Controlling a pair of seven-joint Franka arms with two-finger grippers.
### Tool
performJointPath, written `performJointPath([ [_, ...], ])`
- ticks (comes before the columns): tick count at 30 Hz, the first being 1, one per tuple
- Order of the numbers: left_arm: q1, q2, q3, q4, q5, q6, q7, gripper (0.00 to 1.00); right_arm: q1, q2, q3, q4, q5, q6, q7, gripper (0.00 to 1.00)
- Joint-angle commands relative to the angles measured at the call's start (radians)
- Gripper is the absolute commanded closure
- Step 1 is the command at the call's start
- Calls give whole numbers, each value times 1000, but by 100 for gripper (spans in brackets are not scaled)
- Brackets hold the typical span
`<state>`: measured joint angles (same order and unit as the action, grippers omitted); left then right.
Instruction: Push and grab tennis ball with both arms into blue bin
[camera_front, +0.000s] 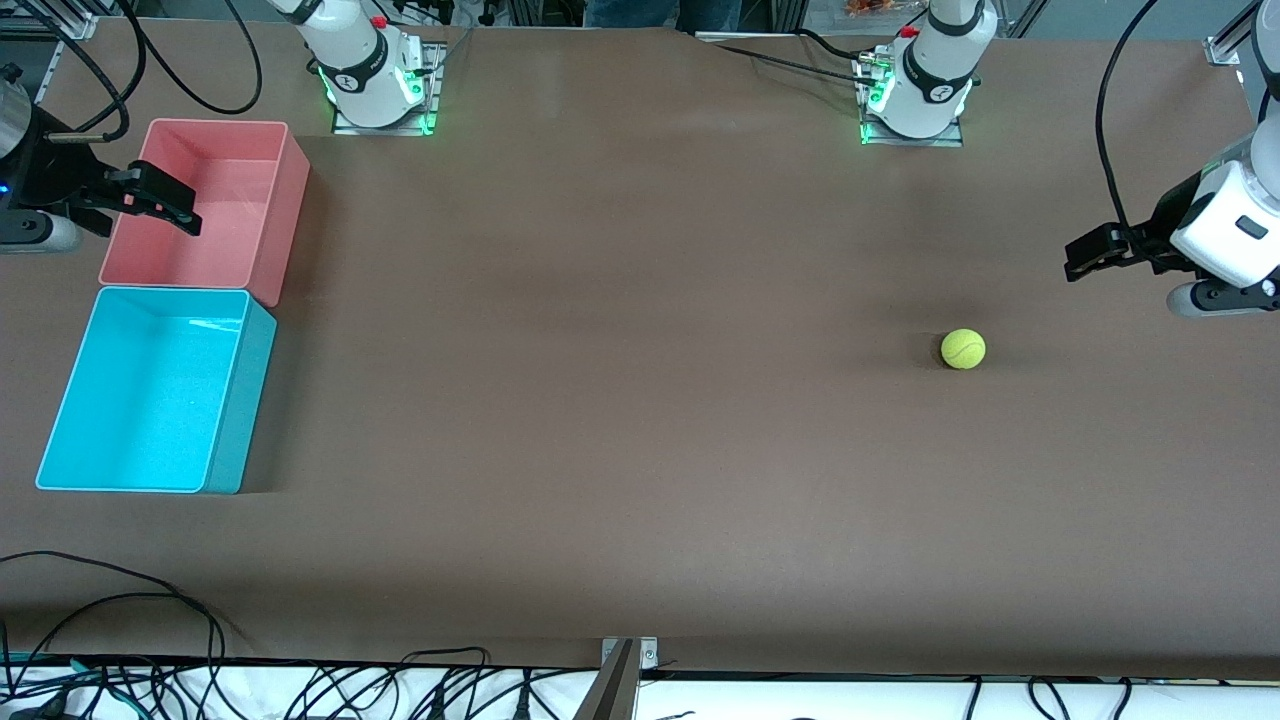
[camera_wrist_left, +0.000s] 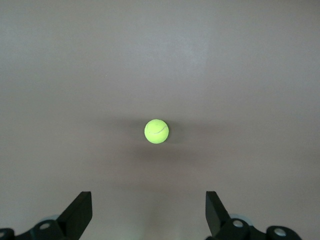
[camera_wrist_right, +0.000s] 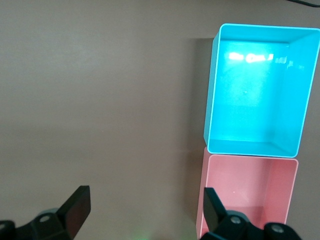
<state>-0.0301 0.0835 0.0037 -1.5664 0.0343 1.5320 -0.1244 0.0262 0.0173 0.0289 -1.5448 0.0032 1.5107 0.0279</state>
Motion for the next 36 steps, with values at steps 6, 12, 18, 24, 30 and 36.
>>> performJointPath([
  [6,9,41,9,34,-17,-9,3,99,0,1,-3,11,-5,-3,-13,0],
  [12,10,44,9,34,-16,-10,-18,100,0,1,-1,11,-5,-4,-13,0],
  [18,44,42,13,34,-49,-15,-257,100,0,1,-1,11,-5,-3,-13,0],
  [24,56,42,15,22,-86,-13,-403,100,0,1,-3,11,-5,-3,-13,0],
  [30,96,50,15,11,-85,-10,-636,100,0,1,-1,11,-5,-4,-13,0],
  [36,122,88,15,-14,-62,10,-892,100,1,1,-1,11,-5,-4,-13,0],
])
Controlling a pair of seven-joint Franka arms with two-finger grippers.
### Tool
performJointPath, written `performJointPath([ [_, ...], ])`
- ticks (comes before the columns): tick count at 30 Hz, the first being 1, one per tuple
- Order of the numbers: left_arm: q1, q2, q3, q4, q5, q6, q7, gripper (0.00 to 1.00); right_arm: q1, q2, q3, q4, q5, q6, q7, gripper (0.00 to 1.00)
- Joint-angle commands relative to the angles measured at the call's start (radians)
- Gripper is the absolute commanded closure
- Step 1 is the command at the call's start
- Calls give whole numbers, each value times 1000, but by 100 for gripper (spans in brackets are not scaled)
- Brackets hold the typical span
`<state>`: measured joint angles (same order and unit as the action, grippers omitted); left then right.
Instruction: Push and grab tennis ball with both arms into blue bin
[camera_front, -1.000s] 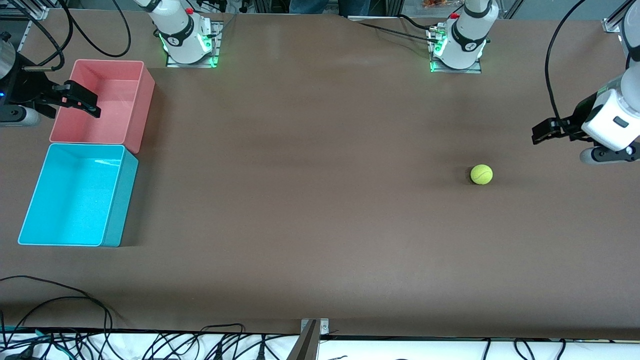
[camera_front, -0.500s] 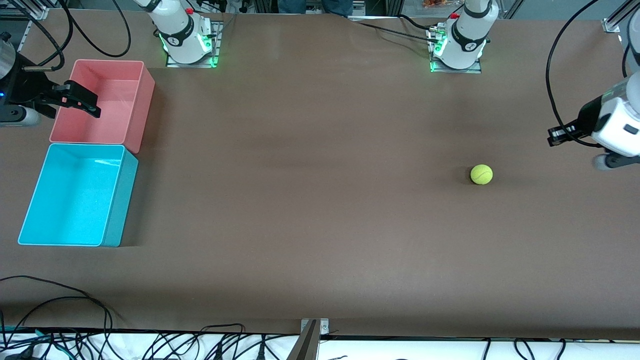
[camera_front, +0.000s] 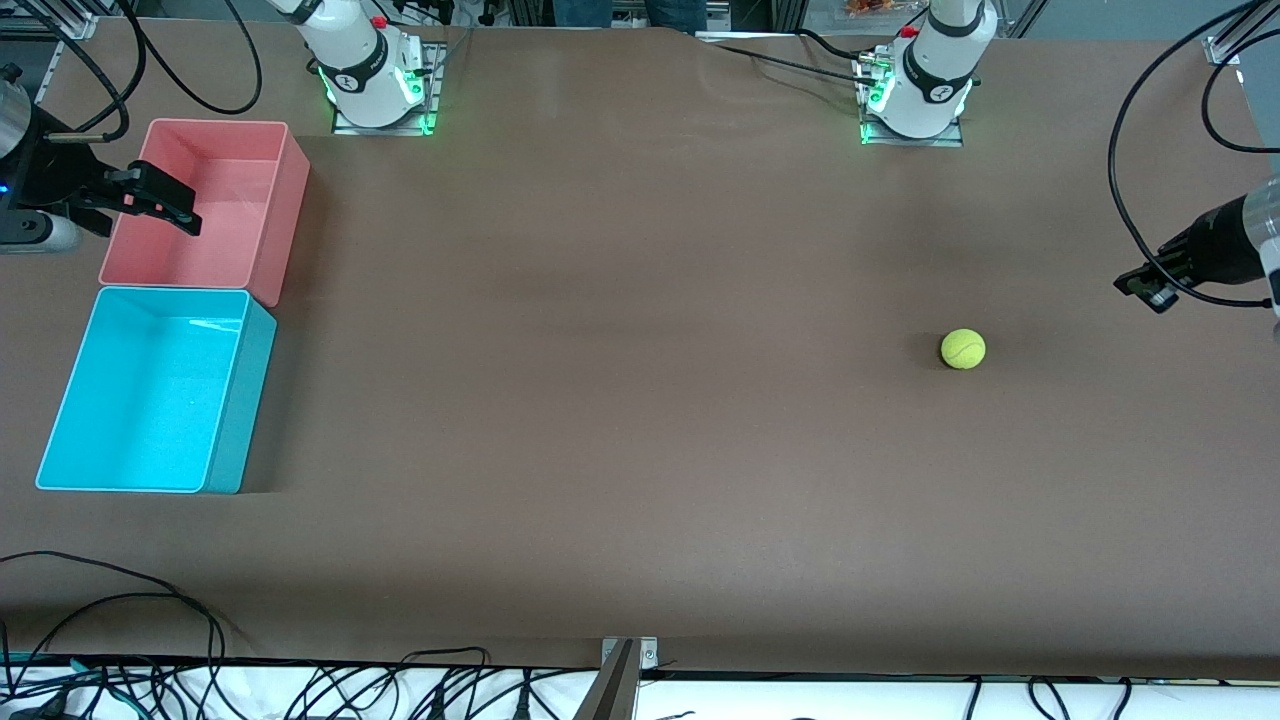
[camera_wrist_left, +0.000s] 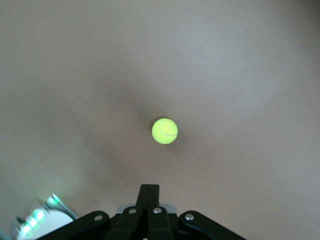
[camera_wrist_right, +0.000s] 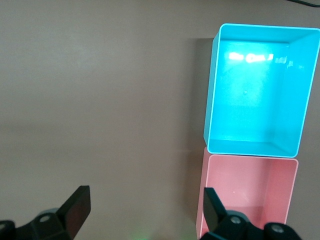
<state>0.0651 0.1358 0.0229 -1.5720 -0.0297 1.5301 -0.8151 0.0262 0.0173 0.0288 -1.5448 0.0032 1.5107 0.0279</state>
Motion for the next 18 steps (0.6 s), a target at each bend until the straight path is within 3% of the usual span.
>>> performJointPath([
  [1,28,41,-4,-23,10,31,-251,100,1,1,-1,11,-5,-4,-13,0],
  [14,30,8,-9,-429,68,441,-582,100,1,3,-1,11,-5,-1,-13,0],
  [15,32,8,-9,-535,85,563,-639,100,3,3,0,11,-5,0,-11,0],
  [18,32,10,-9,-578,86,626,-648,100,3,3,0,11,-5,0,-13,0],
])
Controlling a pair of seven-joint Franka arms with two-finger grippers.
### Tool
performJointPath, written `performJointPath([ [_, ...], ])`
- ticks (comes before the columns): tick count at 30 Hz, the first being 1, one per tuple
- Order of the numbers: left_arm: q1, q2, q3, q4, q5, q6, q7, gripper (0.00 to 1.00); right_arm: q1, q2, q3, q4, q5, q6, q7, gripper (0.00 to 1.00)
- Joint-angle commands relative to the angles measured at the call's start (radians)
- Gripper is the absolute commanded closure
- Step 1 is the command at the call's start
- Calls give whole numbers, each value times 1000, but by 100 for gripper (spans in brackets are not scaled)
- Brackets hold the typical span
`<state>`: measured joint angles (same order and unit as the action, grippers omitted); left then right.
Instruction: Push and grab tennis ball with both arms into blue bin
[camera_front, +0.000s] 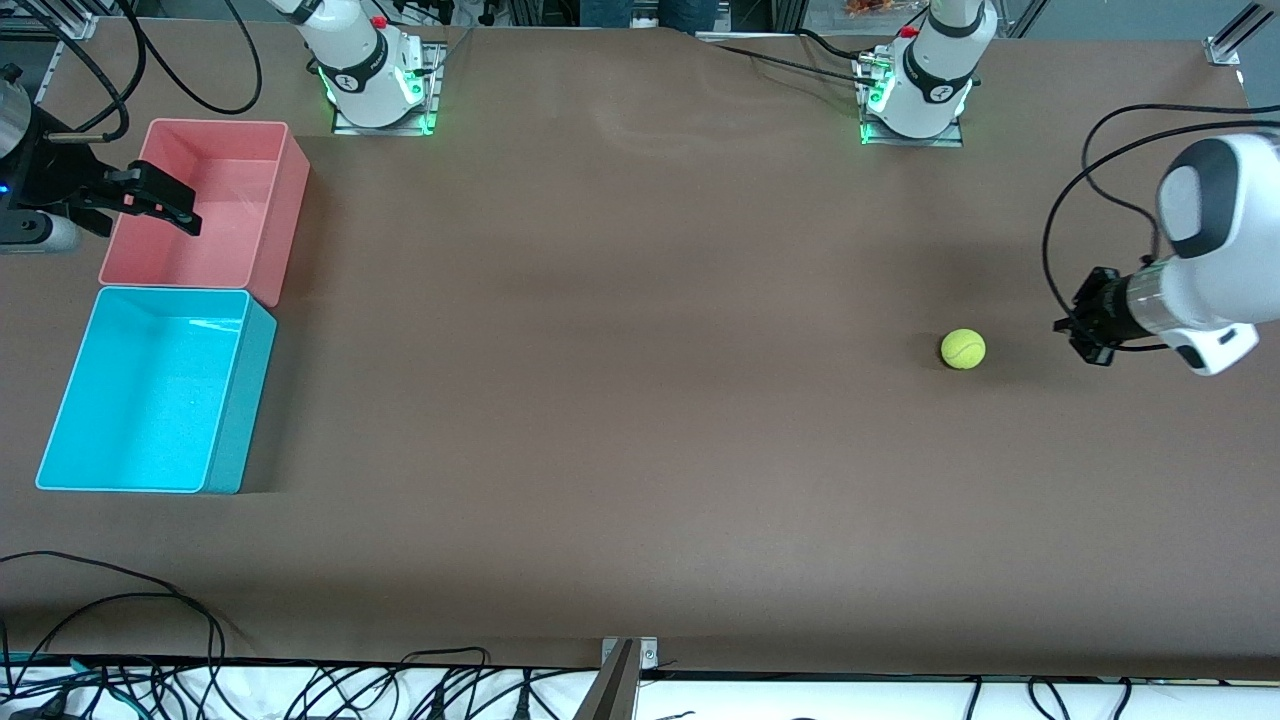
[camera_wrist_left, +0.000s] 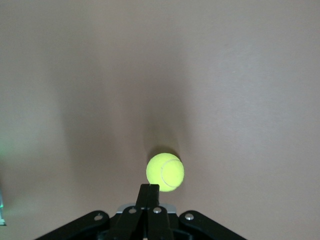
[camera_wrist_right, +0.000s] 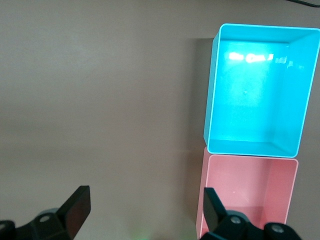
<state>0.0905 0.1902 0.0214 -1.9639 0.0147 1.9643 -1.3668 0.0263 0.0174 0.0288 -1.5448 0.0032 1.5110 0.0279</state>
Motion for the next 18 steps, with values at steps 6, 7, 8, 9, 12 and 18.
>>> performJointPath([
  [6,41,-43,-9,-282,45,346,-103,100,3,3,0,11,-5,0,-13,0],
  [7,57,-41,-9,-305,45,387,-101,100,3,3,-1,11,-5,0,-13,0],
  [8,69,-38,-9,-319,45,416,-101,100,3,3,0,11,-5,0,-13,0],
  [9,78,-34,-11,-323,45,432,-100,100,3,1,0,11,-5,-2,-11,0],
  [12,81,6,-11,-325,45,450,-100,100,1,3,0,11,-5,0,-13,0],
  [18,78,70,-11,-328,47,511,-98,100,1,3,-1,11,-5,0,-13,0],
])
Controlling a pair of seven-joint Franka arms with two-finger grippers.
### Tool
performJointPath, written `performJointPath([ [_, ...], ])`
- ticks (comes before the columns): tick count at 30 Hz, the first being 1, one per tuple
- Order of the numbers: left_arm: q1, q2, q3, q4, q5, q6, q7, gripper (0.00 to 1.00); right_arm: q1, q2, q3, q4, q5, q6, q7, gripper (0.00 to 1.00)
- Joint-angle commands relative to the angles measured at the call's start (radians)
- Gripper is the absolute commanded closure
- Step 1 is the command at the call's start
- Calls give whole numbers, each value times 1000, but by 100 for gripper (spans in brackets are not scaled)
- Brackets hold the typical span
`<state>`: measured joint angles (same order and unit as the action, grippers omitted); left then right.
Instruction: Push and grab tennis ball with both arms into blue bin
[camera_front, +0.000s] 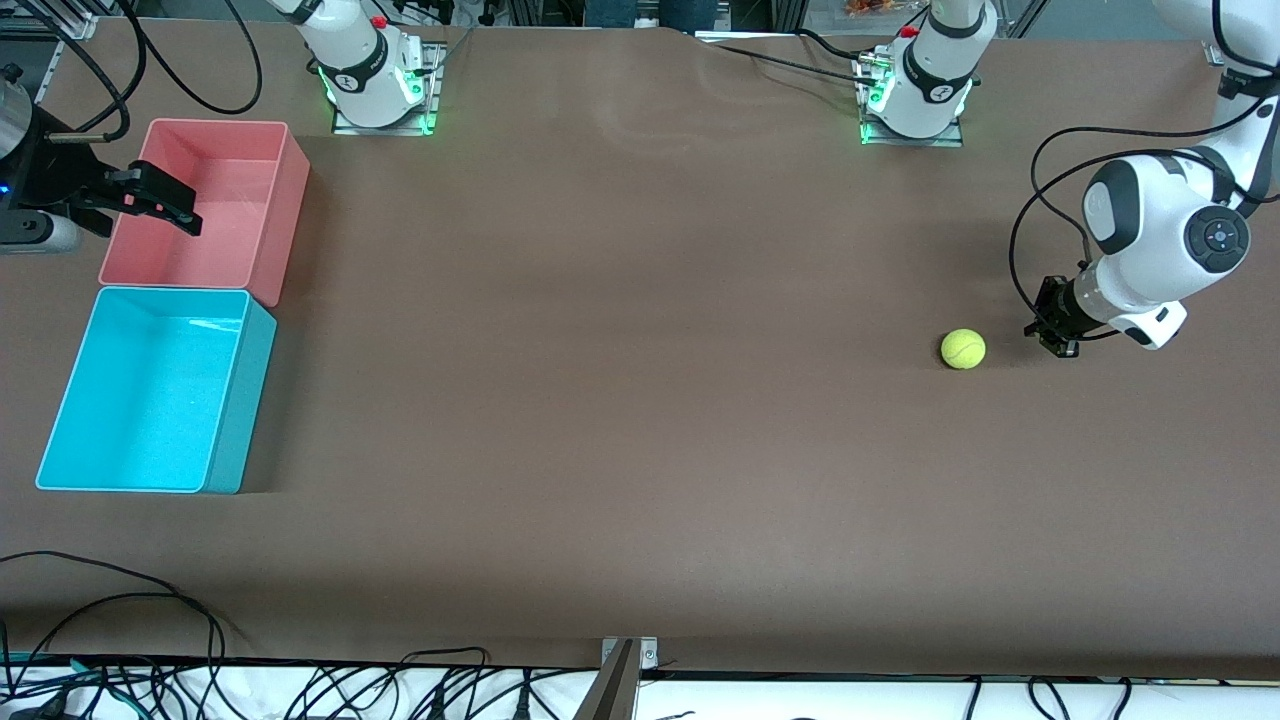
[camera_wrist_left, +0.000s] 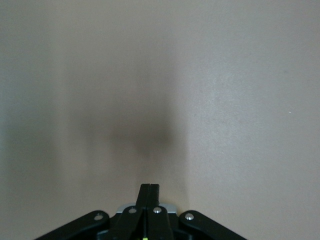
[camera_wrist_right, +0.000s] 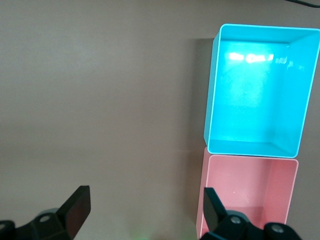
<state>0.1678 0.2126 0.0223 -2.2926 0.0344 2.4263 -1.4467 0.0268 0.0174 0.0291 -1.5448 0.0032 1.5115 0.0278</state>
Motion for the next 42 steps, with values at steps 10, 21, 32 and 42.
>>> performJointPath([
  [10,-1,113,-12,1,27,128,-20,100,1,3,-2,11,-5,-2,-12,0],
  [21,30,136,-5,2,191,142,-18,100,1,3,-2,11,-5,0,-11,0],
  [32,251,143,-10,21,502,208,-11,100,1,3,-2,11,-5,-2,-12,0],
  [42,242,145,-157,-34,499,206,-301,100,1,3,-2,11,-5,-2,-12,0],
])
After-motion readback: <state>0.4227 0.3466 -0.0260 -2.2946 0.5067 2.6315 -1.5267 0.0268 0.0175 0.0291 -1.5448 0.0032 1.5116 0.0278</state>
